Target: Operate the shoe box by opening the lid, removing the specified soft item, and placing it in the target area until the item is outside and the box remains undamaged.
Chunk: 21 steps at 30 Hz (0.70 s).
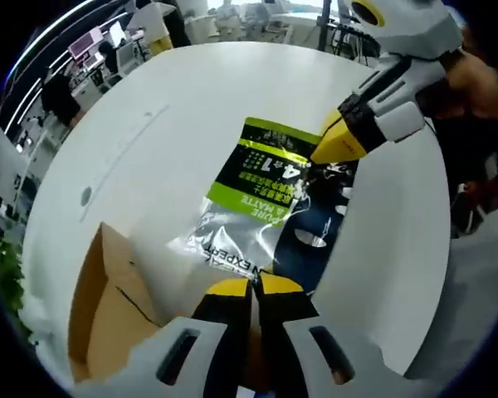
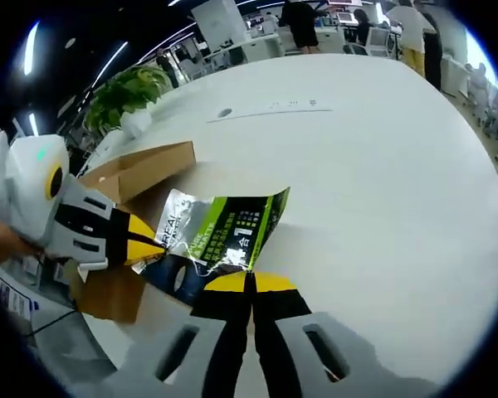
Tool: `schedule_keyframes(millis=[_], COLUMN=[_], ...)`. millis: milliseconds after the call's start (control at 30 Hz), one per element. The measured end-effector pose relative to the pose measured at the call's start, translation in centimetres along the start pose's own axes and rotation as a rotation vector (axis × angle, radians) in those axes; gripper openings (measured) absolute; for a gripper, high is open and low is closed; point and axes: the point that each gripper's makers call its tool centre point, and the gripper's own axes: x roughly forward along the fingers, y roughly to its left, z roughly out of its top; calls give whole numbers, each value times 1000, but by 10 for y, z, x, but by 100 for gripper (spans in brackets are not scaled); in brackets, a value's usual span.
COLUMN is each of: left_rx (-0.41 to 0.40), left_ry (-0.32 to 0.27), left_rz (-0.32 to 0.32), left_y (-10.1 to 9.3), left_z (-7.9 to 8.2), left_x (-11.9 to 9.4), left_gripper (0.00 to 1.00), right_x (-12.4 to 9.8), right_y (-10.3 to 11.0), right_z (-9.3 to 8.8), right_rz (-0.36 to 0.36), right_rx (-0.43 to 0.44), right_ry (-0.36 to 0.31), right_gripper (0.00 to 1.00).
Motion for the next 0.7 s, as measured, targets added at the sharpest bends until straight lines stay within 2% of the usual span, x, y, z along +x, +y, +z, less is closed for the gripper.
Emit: schedule_keyframes(millis=[67, 233, 533, 700], left_rx=[4, 88, 113, 117], left_ry=[4, 41, 82, 81], left_rz=[-2, 5, -12, -16], left_y=[0, -3, -10, -11], left_z=[1, -1, -10, -11], left_x=[2, 9, 19, 20], left_gripper=[0, 0, 0, 1], right_x=[1, 5, 15, 18], right_y=[-3, -5, -10, -14], right_z=[-1, -6, -16, -22], right_rz=[-1, -1, -7, -27], right_rx=[6, 15, 17, 23], right_ry=[1, 8, 26, 34], right_gripper=[0, 0, 0, 0])
